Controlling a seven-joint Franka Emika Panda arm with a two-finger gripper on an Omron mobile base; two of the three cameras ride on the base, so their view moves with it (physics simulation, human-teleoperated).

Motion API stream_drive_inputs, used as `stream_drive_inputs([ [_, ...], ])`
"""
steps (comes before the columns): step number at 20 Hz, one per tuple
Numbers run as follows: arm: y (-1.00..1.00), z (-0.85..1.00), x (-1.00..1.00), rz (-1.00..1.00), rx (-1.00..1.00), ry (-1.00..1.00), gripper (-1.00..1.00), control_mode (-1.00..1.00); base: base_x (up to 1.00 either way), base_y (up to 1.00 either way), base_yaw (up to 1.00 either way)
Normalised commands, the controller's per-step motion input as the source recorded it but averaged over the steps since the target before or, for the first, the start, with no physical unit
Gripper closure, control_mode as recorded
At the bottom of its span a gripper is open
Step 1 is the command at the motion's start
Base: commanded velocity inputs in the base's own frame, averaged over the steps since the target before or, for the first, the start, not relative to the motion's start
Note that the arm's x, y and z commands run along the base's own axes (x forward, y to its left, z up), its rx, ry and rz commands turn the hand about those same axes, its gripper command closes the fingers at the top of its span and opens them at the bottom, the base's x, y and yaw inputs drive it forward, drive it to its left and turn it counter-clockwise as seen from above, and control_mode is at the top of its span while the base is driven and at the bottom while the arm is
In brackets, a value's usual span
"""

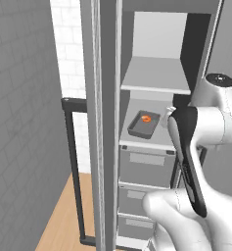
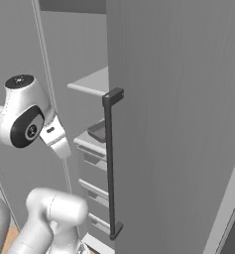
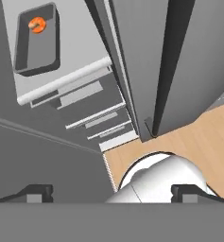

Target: Take the meat container that has the shrimp and place it on the second highest rack of the freezer. Then take the vegetable container that has the corn and avocado and place it on the highest rack of the freezer.

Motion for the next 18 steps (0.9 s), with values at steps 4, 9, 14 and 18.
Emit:
stream_drive_inputs([
  [4, -0.27, 0.00, -0.31, 0.19, -0.10, -0.07, -1.00, -1.00, 0.00, 0.00, 0.00],
  [9, -0.09, 0.00, -0.46, 0.02, -0.03, -0.08, -1.00, 1.00, -0.40, -0.10, 0.00],
  [14, 0.00, 0.00, 0.00, 0.00, 0.00, 0.00, -1.00, 1.00, -1.00, -0.65, -0.08],
  [18, 0.00, 0.00, 0.00, 0.00, 0.00, 0.00, -1.00, 1.00, -0.58, -1.00, -0.14],
])
